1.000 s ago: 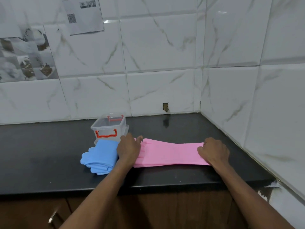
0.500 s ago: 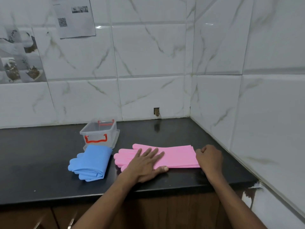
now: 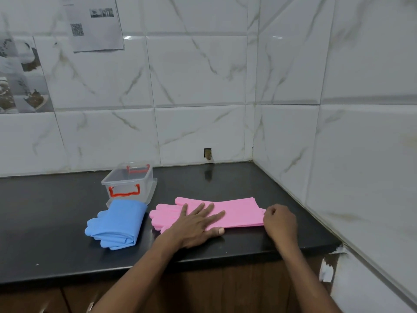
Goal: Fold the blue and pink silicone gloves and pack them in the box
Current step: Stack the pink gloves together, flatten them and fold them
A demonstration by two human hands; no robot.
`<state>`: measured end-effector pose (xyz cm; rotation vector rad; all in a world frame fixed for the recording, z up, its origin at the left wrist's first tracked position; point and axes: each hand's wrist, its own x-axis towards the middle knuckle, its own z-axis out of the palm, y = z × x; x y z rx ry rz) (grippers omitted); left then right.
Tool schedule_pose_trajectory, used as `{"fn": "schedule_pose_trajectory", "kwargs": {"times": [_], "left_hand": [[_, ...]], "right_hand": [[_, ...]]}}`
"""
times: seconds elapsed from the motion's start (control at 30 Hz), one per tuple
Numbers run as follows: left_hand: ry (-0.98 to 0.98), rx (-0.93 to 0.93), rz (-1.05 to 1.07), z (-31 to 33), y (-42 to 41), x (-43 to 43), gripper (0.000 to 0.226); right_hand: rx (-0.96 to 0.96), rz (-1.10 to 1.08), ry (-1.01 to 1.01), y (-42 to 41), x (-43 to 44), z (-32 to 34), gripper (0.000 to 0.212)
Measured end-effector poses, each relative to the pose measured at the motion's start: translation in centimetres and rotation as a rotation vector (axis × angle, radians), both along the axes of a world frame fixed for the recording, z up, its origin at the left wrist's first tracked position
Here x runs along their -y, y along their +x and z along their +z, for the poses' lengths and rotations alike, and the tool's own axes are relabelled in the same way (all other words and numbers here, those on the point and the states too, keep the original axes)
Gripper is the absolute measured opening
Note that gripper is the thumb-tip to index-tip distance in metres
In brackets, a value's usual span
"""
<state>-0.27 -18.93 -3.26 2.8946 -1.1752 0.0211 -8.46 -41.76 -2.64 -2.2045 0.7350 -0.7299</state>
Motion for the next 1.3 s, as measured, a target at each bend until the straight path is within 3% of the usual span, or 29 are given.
{"fn": "schedule_pose_trajectory", "kwargs": {"times": [0.17, 0.3, 0.5, 0.67, 0.77, 0.83, 1.0, 1.13, 1.3], "left_hand": [[0.041, -0.022, -0.06, 0.5, 0.0, 0.5, 0.054], [0.016, 0.03, -0.058, 0.2, -0.2, 1.3, 0.053], [-0.266, 0.016, -0.062, -0.3, -0.3, 1.7, 0.053], [-0.087, -0.001, -0.094, -0.3, -0.1, 1.7, 0.054], [0.013, -0.005, -0.077, -0.4, -0.3, 2.2, 0.067], [0.037, -0.018, -0.087, -0.2, -0.5, 2.4, 0.073], [-0.001, -0.038, -0.18, 0.2, -0.8, 1.9, 0.062], [0.005, -0.024, -0.184, 0.0, -0.8, 1.8, 0.06], [0.024, -0.023, -0.191, 0.0, -0.6, 1.9, 0.059]], "right_hand": [[0.055, 0.216, 0.192, -1.5, 2.4, 0.3, 0.016], [0.066, 0.152, 0.023, -2.0, 1.9, 0.0, 0.023], [-0.062, 0.171, -0.141, -2.3, 1.4, 0.4, 0.024], [-0.085, 0.18, -0.172, -2.2, 1.4, 0.4, 0.023], [-0.08, 0.175, -0.173, -2.2, 1.4, 0.2, 0.023], [-0.058, 0.16, -0.146, -2.1, 1.3, 0.0, 0.03], [0.045, 0.069, -0.077, -2.2, 0.7, 0.0, 0.051], [-0.095, -0.021, -0.203, -2.4, -0.7, 0.0, 0.038], [-0.354, -0.184, -0.355, -2.0, -3.8, 0.6, 0.067]]}}
